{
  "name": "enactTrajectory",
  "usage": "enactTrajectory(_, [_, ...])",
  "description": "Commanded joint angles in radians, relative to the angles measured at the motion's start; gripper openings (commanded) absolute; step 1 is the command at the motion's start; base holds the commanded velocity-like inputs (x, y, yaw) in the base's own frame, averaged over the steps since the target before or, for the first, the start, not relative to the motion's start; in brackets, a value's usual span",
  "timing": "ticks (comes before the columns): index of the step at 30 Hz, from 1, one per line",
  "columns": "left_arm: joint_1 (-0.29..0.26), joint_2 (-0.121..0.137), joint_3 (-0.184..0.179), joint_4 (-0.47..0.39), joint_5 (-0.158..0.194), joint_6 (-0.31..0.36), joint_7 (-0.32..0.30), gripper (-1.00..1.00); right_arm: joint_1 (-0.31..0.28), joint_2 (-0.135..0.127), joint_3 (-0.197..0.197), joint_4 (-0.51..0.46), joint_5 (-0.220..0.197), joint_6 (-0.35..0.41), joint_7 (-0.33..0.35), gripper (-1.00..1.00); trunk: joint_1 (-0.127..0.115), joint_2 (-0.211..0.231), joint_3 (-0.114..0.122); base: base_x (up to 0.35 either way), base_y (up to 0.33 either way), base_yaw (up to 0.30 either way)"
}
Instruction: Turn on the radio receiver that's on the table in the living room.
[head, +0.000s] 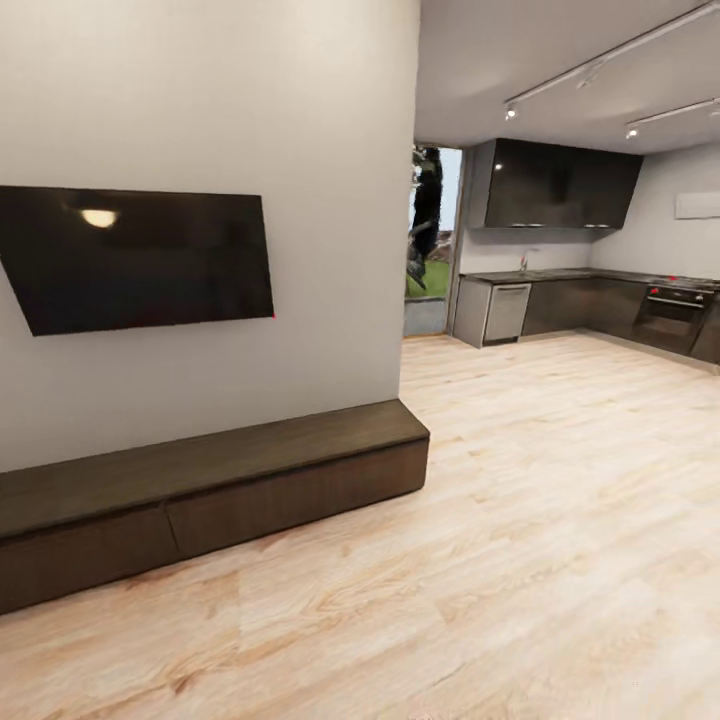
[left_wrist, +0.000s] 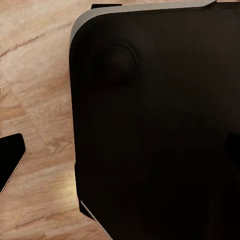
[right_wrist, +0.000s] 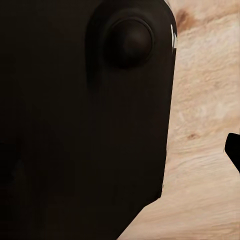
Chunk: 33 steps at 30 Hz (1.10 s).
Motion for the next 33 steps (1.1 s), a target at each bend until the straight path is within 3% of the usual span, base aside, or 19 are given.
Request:
enactTrajectory(1, [0.000,0.000,0.000,0.000,0.000,0.000,0.000,1.00,0.000,0.000,0.000,0.000,0.000,0.000,0.000,1.00,0.000,0.000,0.000,0.000,0.000,-0.286])
enactTrajectory(33, [0.000,0.000,0.000,-0.001,0.000,0.000,0.000,1.00,0.000,0.000,0.002,0.000,0.001,0.002,0.001,1.00,0.000,0.000,0.000,0.000,0.000,-0.291])
